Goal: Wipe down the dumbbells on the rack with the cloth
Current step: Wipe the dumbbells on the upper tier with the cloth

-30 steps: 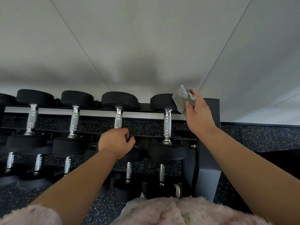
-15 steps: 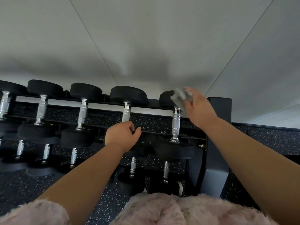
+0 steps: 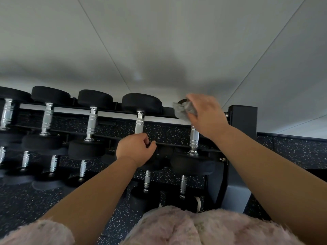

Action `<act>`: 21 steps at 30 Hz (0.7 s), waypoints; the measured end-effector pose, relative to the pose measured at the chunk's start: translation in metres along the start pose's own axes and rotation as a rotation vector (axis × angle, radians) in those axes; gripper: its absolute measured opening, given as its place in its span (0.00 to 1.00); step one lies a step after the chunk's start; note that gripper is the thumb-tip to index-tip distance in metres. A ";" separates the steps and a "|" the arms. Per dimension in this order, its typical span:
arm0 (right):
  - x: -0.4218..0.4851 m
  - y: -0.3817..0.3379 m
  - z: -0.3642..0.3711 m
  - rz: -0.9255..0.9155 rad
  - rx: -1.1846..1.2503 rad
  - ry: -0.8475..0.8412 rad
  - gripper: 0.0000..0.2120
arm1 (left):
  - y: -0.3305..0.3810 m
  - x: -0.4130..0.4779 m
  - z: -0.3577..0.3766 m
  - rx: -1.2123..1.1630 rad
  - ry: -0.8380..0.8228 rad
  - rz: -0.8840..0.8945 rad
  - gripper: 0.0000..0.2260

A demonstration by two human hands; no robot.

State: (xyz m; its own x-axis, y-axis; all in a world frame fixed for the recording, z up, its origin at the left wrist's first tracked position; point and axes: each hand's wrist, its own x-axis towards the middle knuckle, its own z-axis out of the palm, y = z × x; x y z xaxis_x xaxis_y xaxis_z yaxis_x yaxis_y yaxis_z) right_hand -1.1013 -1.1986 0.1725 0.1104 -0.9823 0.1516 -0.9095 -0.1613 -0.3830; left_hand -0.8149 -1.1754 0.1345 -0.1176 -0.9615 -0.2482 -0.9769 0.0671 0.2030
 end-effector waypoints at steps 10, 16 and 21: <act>0.018 -0.017 0.010 0.107 -0.106 0.045 0.13 | -0.001 0.000 0.002 0.001 0.007 0.037 0.14; 0.034 -0.018 0.010 -0.097 -0.193 -0.158 0.23 | -0.002 0.001 0.002 0.009 0.014 0.053 0.14; 0.017 0.002 -0.006 0.081 -0.025 -0.114 0.22 | -0.003 0.001 0.003 0.004 0.018 0.058 0.14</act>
State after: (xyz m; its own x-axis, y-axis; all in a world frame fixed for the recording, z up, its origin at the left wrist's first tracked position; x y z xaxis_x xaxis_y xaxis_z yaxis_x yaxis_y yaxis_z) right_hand -1.1034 -1.2155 0.1794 0.0797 -0.9967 0.0165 -0.9267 -0.0802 -0.3671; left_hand -0.8130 -1.1756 0.1306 -0.1713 -0.9605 -0.2192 -0.9692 0.1242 0.2129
